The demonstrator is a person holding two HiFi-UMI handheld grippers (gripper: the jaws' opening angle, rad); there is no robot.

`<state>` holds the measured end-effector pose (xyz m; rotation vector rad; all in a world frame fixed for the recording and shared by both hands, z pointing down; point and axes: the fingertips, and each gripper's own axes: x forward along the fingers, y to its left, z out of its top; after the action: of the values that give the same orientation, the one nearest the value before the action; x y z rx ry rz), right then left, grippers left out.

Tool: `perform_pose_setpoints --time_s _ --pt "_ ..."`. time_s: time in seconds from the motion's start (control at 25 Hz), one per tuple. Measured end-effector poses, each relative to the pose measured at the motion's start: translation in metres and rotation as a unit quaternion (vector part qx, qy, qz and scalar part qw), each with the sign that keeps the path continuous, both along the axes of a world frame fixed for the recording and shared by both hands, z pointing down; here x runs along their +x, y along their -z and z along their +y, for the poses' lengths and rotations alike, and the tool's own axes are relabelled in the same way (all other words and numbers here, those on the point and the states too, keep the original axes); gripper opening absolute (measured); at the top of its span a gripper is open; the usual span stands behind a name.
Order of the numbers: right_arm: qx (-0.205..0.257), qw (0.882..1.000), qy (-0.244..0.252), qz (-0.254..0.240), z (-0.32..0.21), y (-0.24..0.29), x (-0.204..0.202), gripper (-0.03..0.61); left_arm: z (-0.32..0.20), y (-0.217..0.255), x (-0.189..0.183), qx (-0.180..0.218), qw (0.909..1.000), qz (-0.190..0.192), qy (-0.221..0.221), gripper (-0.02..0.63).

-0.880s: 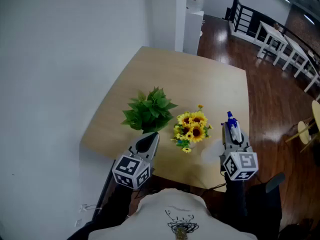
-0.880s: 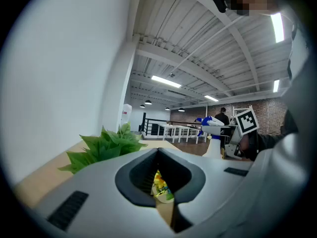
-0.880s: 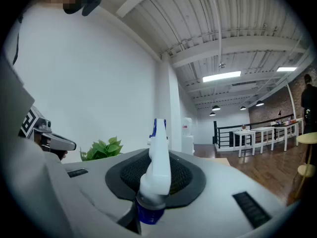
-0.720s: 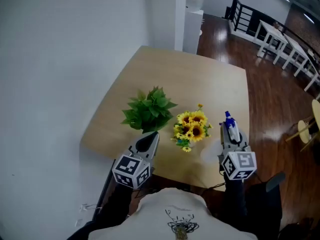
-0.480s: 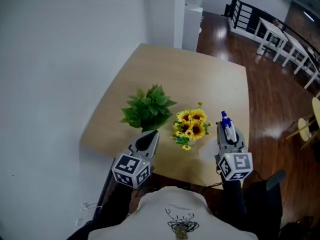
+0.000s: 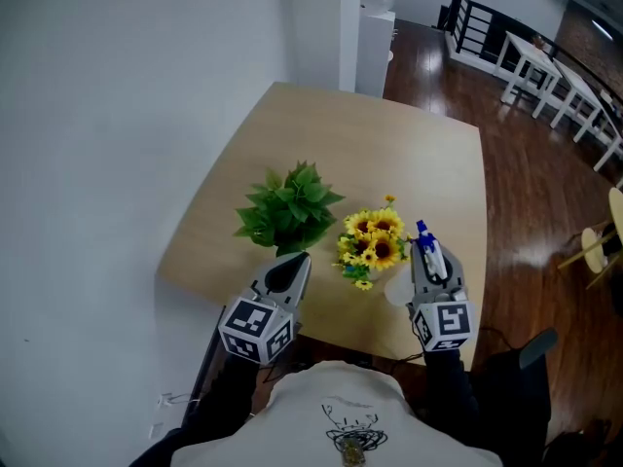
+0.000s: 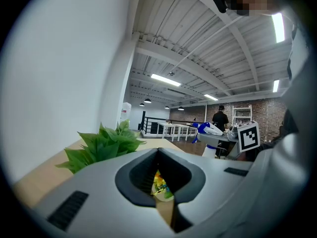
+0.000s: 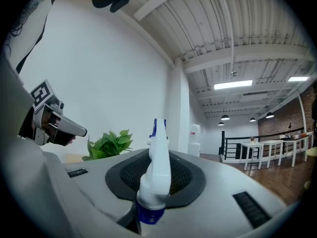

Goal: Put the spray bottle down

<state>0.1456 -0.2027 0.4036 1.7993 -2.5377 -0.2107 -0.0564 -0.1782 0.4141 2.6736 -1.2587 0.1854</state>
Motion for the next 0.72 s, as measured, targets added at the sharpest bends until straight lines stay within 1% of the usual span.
perform_pose_setpoints --time_s 0.56,0.72 --pt "-0.02 1.0 0.003 0.004 -0.01 -0.024 -0.004 0.061 0.003 0.001 -0.001 -0.001 1.0 -0.003 0.002 -0.008" --pt "-0.017 1.0 0.006 0.002 -0.01 -0.026 -0.004 0.061 0.004 0.001 -0.001 -0.001 1.0 -0.003 0.002 -0.008"
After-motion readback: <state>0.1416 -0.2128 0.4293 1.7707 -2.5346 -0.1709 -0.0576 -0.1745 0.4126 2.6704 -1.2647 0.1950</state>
